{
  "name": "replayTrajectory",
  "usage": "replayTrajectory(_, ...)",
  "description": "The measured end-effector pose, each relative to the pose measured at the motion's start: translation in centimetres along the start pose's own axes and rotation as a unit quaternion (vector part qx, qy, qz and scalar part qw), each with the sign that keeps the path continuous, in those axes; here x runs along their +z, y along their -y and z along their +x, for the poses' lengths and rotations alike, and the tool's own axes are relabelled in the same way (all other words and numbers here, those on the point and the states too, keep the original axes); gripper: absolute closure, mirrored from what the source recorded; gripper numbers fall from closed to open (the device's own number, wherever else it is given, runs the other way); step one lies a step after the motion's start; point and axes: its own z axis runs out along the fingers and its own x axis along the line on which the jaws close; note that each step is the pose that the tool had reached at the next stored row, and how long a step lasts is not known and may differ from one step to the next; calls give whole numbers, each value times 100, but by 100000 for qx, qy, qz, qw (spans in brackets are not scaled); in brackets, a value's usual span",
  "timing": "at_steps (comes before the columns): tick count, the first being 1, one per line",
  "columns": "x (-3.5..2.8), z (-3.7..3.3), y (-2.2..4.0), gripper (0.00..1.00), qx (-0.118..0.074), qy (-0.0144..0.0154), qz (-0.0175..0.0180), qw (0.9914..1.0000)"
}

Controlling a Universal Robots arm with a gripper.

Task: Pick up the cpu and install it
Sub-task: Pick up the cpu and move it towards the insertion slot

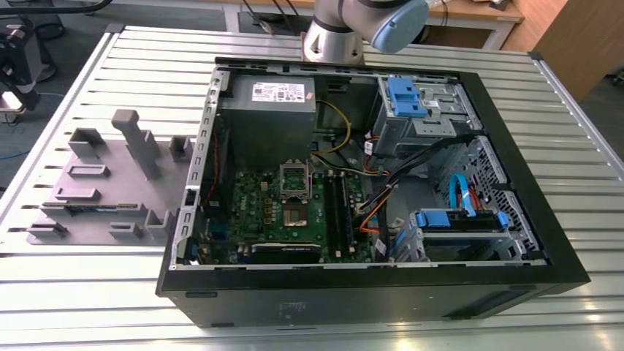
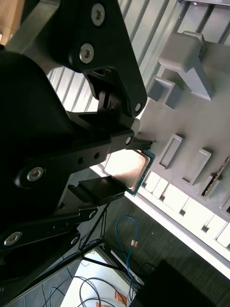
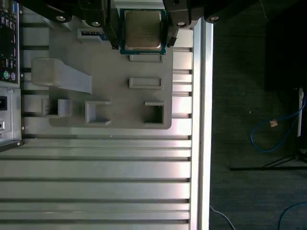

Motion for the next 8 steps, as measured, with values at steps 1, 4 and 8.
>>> replayTrajectory(1, -12, 0, -1, 53, 2, 1, -1, 100000)
replayTrajectory(4, -66, 1, -4, 53, 0, 15, -16, 100000)
replayTrajectory(8, -109, 2, -6, 53, -1, 19, -20, 100000)
